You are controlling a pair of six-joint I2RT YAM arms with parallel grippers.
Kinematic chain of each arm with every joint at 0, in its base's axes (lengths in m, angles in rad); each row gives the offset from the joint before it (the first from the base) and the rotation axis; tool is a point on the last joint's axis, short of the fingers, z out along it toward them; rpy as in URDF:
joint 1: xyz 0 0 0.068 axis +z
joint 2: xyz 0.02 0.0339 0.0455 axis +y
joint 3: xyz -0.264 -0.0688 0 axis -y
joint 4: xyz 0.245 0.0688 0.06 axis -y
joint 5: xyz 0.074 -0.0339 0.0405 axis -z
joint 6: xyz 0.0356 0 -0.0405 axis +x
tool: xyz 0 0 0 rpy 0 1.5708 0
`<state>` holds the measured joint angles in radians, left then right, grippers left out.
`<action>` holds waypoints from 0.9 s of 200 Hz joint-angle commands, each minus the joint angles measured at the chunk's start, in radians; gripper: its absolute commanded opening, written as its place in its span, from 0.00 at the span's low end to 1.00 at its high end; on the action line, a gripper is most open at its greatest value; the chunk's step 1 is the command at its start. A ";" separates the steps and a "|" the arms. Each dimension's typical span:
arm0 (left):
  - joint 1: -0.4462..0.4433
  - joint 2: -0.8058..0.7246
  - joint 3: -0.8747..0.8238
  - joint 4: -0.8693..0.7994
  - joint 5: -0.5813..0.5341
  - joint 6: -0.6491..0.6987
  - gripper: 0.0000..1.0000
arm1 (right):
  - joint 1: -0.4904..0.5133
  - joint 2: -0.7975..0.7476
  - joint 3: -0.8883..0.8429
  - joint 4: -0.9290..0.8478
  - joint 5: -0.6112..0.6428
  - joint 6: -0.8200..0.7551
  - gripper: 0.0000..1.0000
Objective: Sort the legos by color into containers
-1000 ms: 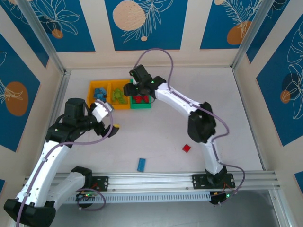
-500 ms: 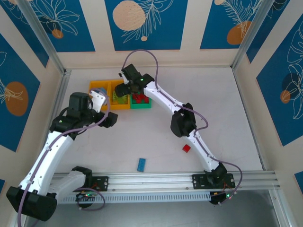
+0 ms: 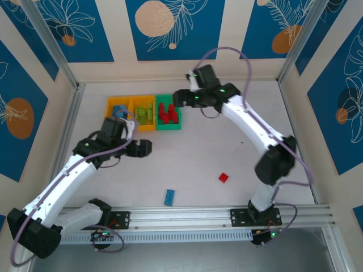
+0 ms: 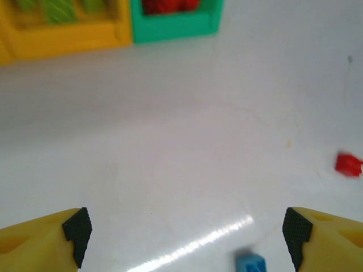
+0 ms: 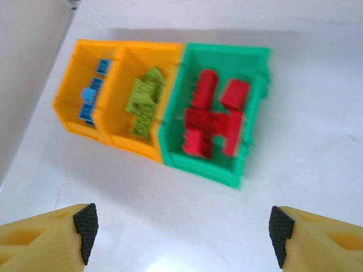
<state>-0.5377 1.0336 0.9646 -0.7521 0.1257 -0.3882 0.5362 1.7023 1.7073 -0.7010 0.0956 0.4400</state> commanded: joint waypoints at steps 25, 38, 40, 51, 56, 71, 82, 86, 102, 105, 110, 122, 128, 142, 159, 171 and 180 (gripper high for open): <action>-0.228 0.121 -0.078 -0.045 -0.020 -0.183 0.88 | -0.049 -0.228 -0.371 -0.003 -0.023 0.123 0.82; -0.277 0.151 -0.099 -0.013 0.002 -0.204 0.89 | -0.056 -0.254 -0.407 -0.021 -0.014 0.127 0.82; -0.287 0.156 -0.100 -0.008 0.004 -0.206 0.88 | -0.056 -0.256 -0.412 -0.023 -0.011 0.127 0.82; -0.332 0.198 -0.100 0.007 0.012 -0.219 0.89 | -0.058 -0.267 -0.425 -0.029 -0.001 0.130 0.82; -0.350 0.225 -0.093 0.010 0.020 -0.215 0.90 | -0.060 -0.269 -0.427 -0.030 0.000 0.131 0.82; -0.413 0.314 -0.055 -0.006 0.022 -0.169 0.95 | -0.065 -0.263 -0.420 -0.031 0.002 0.127 0.82; -0.456 0.380 -0.017 -0.026 0.016 -0.121 0.98 | -0.067 -0.254 -0.404 -0.037 0.009 0.119 0.82; -0.470 0.401 -0.006 -0.031 0.009 -0.107 0.98 | -0.067 -0.250 -0.396 -0.039 0.011 0.117 0.82; -0.493 0.455 0.011 -0.032 0.000 -0.072 0.99 | -0.069 -0.232 -0.365 -0.050 0.018 0.107 0.82; -0.493 0.460 0.008 -0.027 0.000 -0.065 0.99 | -0.070 -0.230 -0.358 -0.052 0.020 0.105 0.82; -0.492 0.466 0.003 -0.016 -0.003 -0.054 0.99 | -0.071 -0.226 -0.351 -0.055 0.021 0.101 0.82; -0.491 0.487 0.006 -0.011 -0.012 -0.013 0.97 | -0.072 -0.223 -0.341 -0.053 0.027 0.096 0.82; -0.490 0.508 0.018 -0.022 -0.009 0.008 0.96 | -0.074 -0.222 -0.338 -0.054 0.028 0.095 0.82; -0.490 0.565 0.053 -0.054 0.025 0.033 0.93 | -0.077 -0.220 -0.332 -0.053 0.027 0.094 0.82; -0.477 0.621 0.089 -0.092 0.070 0.038 0.91 | -0.079 -0.222 -0.329 -0.061 0.030 0.095 0.82; -0.460 0.659 0.109 -0.124 0.101 0.026 0.89 | -0.079 -0.231 -0.331 -0.064 0.037 0.098 0.82; -0.446 0.685 0.118 -0.148 0.129 0.003 0.86 | -0.081 -0.239 -0.338 -0.063 0.044 0.101 0.82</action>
<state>-1.0161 1.6623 1.0389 -0.7994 0.1692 -0.3897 0.4622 1.4769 1.3525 -0.7471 0.1143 0.5461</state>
